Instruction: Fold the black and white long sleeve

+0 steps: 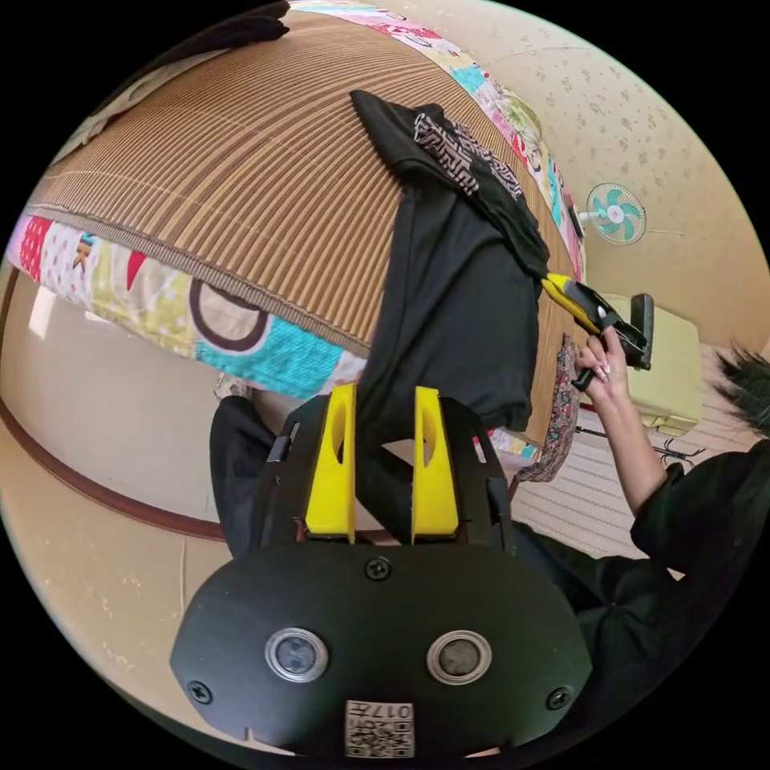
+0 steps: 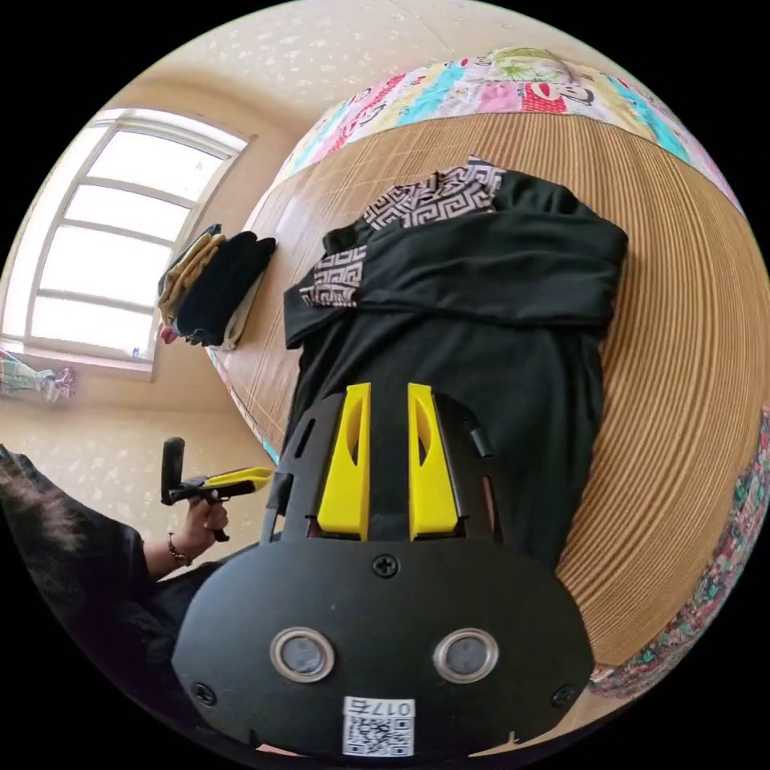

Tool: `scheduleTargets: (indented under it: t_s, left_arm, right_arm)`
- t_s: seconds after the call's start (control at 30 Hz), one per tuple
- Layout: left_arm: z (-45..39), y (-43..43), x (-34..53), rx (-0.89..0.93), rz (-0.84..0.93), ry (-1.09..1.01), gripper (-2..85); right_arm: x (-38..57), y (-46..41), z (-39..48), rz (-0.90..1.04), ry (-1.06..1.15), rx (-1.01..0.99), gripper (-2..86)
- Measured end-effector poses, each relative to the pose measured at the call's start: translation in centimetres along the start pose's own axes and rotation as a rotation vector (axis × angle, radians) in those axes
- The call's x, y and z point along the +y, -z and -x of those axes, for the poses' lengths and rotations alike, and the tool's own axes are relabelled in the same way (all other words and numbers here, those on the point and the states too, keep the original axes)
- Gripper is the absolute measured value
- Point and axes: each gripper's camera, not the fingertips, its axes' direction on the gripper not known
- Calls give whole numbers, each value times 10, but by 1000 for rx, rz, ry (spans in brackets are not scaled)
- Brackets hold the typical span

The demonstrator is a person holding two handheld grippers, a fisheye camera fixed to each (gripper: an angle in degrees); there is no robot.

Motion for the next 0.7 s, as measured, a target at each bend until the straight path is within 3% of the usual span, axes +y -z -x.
scheduleTargets:
  t_s: [0.13, 0.37, 0.5, 0.6, 0.7]
  left_arm:
    - [28, 5, 3, -21, 147, -87, 135]
    - [43, -19, -27, 38, 330, -169, 133]
    - [47, -14, -36, 144, 362, -149, 39]
    - [53, 9, -31, 250, 395, -152, 26]
    - [64, 53, -18, 493, 386, -120, 15]
  right_arm:
    - [68, 19, -64, 219, -141, 169, 98]
    - [112, 4, -94, 374, -174, 160, 115]
    - [114, -3, -105, 385, -236, 149, 62]
    - [129, 2, -114, 432, -228, 26, 25]
    - [156, 31, -121, 379, -256, -160, 15]
